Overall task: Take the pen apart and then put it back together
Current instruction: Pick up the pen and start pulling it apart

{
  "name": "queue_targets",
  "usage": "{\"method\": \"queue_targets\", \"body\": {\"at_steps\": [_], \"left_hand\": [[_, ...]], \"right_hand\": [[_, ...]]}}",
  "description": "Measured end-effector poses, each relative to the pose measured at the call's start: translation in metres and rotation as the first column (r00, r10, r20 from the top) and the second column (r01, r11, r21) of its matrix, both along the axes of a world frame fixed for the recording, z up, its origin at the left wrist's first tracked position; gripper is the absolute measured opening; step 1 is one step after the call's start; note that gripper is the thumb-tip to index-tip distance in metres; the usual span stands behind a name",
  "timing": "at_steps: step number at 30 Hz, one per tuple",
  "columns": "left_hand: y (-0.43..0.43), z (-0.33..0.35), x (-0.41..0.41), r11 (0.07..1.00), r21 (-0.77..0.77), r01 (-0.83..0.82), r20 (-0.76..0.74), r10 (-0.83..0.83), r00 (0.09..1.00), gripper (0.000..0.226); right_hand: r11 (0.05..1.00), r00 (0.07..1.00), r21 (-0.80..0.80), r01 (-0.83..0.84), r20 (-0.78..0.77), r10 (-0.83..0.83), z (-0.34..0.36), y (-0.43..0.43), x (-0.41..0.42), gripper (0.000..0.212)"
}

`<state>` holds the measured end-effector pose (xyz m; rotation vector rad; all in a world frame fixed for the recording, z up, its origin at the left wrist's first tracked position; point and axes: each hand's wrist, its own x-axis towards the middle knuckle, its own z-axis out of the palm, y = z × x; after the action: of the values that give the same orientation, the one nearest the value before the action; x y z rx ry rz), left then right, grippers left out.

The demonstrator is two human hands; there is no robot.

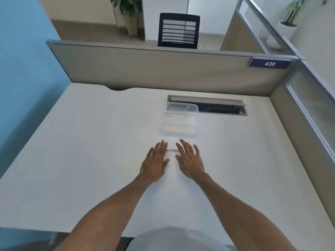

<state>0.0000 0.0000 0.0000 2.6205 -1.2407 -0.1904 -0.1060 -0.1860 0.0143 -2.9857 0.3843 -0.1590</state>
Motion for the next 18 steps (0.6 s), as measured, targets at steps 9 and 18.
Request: {"method": "queue_targets", "body": {"at_steps": [9,18], "left_hand": [[-0.002,-0.01,-0.005,0.997,0.077,-0.032,-0.135,0.042,0.99,0.079],[-0.001,-0.015,-0.003,0.996,0.084,-0.012,-0.144,0.024,0.989,0.083]], "right_hand": [[0.987,0.977,-0.031,0.159,-0.141,-0.162,0.006,-0.013,0.01,0.034],[0.98,0.973,0.052,0.193,-0.141,-0.185,0.005,-0.018,0.028,0.033]]}}
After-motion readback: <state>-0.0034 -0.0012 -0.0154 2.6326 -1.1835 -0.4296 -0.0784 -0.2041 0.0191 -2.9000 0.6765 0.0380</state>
